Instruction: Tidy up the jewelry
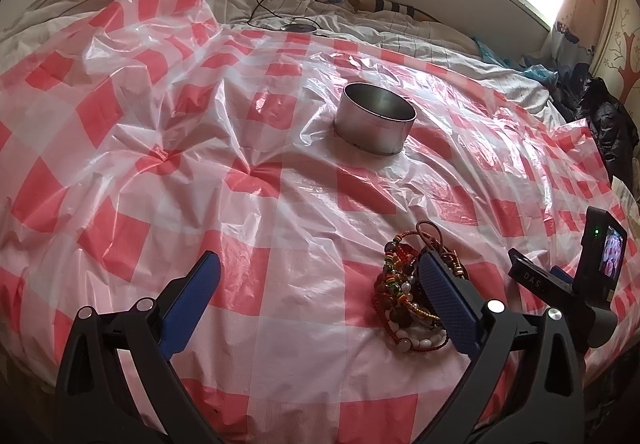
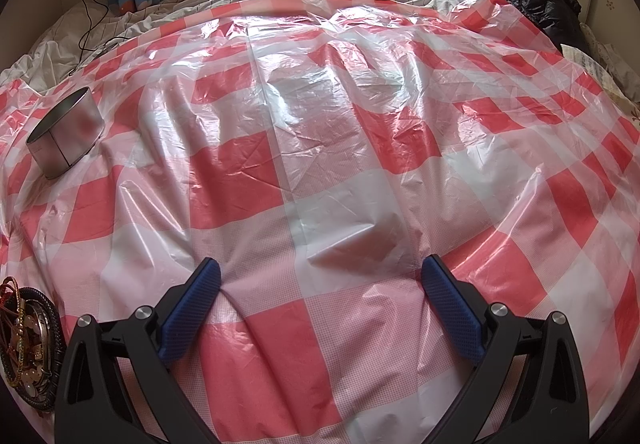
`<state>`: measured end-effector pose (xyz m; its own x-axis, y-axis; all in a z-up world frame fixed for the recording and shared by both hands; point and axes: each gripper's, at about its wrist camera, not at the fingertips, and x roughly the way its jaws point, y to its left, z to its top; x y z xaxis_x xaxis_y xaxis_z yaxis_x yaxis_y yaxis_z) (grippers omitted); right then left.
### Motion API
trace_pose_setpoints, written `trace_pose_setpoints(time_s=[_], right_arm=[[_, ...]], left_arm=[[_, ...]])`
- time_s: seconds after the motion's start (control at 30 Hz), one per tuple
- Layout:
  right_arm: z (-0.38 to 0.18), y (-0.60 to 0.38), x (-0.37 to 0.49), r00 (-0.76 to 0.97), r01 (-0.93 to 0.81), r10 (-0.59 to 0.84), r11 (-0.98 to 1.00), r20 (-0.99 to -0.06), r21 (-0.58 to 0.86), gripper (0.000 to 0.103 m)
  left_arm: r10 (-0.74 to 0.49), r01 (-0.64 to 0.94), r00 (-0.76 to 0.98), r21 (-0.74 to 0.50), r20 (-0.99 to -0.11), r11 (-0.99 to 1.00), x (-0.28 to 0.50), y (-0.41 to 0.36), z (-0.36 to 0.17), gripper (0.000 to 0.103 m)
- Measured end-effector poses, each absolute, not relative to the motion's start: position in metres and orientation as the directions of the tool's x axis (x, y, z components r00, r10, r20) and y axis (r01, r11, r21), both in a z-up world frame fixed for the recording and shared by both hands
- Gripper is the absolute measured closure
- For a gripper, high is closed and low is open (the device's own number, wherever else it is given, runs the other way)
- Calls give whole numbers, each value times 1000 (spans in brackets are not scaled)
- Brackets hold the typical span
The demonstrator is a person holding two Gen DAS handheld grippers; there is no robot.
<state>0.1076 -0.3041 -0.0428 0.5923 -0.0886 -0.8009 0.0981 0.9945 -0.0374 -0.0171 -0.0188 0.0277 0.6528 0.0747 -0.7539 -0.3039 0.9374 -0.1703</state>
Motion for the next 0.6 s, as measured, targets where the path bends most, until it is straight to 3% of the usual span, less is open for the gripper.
trace_pose_setpoints(time_s=[0.23, 0.37, 0.47, 0.6], right_arm=[[-43, -296, 112, 584, 87, -125, 992, -802, -91, 7], [-41, -302, 112, 583, 69, -76, 997, -809, -44, 7], [-26, -292, 87, 685, -43, 45, 999, -727, 22, 7], [-4, -257, 56, 757, -274, 191, 961, -625, -39, 8]], left_arm=[[32, -278, 591, -166, -806, 946, 4, -6, 17, 7], [11, -319, 560, -203, -829, 926, 15, 21, 6, 7], [-45, -367, 555, -293, -831, 883, 14, 41, -4, 7], [-64, -406, 559, -340, -827, 848, 11, 50, -11, 7]])
